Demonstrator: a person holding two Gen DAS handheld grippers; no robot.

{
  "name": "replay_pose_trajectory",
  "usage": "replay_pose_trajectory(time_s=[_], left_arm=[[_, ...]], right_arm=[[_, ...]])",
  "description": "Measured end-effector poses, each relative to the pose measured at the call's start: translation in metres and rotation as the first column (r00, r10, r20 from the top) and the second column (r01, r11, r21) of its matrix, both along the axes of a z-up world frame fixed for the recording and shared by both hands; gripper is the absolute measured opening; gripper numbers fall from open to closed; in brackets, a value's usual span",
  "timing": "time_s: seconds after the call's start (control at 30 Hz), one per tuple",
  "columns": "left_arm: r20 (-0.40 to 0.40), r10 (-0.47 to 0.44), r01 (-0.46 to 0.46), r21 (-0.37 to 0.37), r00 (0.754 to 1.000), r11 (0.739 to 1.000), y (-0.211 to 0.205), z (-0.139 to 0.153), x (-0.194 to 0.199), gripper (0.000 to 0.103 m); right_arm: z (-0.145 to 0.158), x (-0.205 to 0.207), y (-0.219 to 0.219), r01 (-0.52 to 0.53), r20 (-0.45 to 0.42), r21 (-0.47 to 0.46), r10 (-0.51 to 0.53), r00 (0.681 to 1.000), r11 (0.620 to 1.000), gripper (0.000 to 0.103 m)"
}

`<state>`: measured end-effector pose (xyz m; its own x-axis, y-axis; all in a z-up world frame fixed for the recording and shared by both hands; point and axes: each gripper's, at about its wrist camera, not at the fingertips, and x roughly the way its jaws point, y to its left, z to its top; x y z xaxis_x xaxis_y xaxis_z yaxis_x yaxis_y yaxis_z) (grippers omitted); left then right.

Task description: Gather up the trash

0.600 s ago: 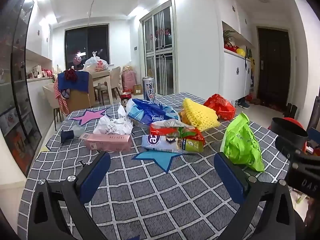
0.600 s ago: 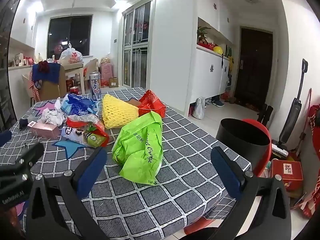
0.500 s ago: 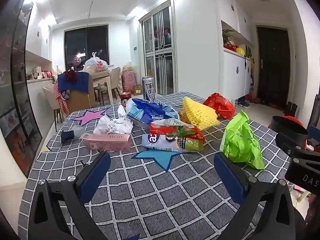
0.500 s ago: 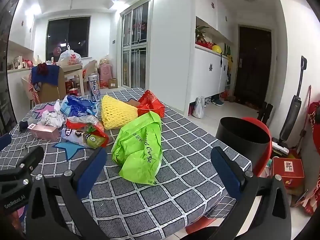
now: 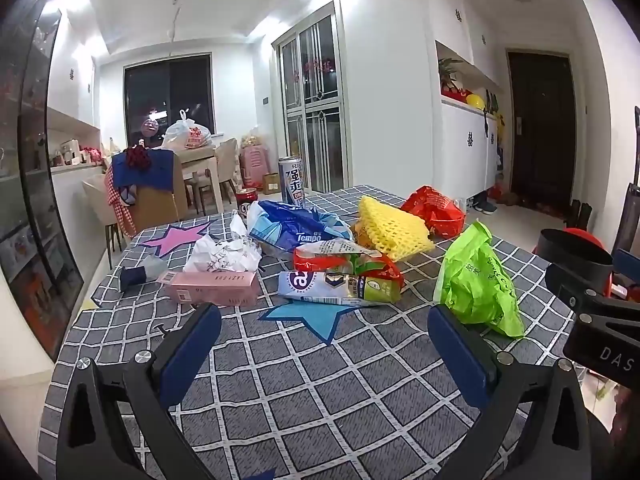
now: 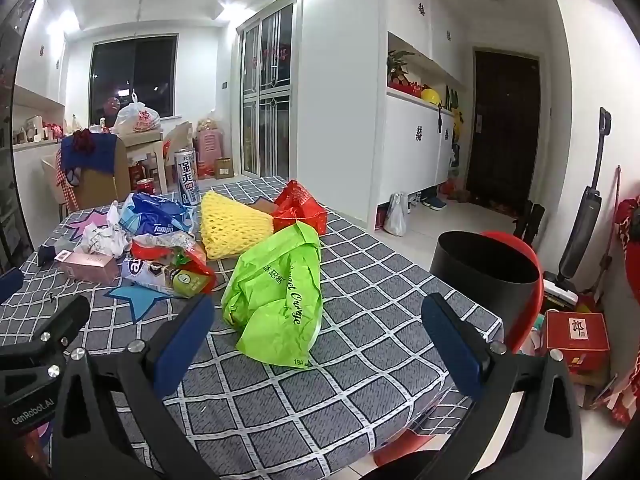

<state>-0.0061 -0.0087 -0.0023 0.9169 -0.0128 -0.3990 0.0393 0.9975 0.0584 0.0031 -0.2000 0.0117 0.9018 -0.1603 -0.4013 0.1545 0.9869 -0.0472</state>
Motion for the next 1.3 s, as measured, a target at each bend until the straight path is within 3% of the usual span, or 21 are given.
replay_pose_trajectory(time_s=[1.3], left_arm=[[0.01, -0.041, 0.04, 0.009, 0.999, 0.999, -0.0089, 0.0048, -0.007, 0.103]], right_arm=[[0.0076, -0.004, -0.0095, 0.02, 0.027, 0.014, -0.02, 0.999, 1.0, 0.103]])
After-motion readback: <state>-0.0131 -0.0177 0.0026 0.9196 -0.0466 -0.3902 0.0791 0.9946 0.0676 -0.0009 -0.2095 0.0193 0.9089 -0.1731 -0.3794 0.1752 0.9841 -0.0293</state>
